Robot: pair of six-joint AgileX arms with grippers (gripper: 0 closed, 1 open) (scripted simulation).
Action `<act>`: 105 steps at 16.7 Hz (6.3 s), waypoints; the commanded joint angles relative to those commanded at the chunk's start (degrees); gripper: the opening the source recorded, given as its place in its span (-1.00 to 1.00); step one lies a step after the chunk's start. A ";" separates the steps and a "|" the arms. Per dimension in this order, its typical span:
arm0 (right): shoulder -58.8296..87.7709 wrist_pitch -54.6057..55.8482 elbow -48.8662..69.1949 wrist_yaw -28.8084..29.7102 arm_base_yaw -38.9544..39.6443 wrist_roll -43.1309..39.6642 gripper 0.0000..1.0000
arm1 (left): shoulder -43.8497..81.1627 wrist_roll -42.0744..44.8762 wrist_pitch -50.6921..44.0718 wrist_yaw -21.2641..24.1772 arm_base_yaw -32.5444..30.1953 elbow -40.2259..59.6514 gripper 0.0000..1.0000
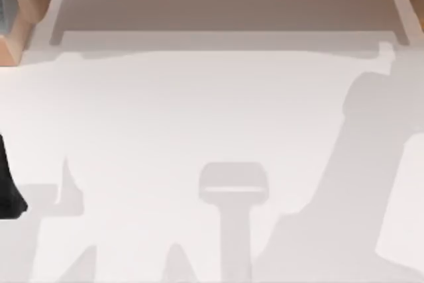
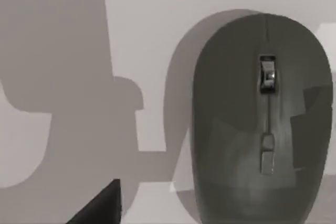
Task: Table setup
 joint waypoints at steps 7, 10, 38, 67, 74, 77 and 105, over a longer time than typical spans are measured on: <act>0.52 0.03 0.37 -0.02 -0.20 -0.05 1.00 | 0.00 0.00 0.00 0.00 0.00 0.00 1.00; 0.45 0.81 -0.56 -0.04 -0.18 -0.21 1.00 | 0.00 0.00 0.00 0.00 0.00 0.00 1.00; 1.29 5.99 -4.70 -0.05 0.18 0.03 -0.66 | 0.00 0.00 0.00 0.00 0.00 0.00 1.00; -34.20 11.36 -27.59 0.42 -4.49 -8.14 -1.00 | 0.00 0.00 0.00 0.00 0.00 0.00 1.00; -45.70 17.59 -50.33 0.27 -11.68 -13.65 -1.00 | 0.00 0.00 0.00 0.00 0.00 0.00 1.00; -46.62 21.59 -59.85 -0.58 -13.27 -16.15 -1.00 | 0.00 0.00 0.00 0.00 0.00 0.00 1.00; -46.55 31.82 -73.09 -2.98 -13.70 -20.15 -1.00 | 0.00 0.00 0.00 0.00 0.00 0.00 1.00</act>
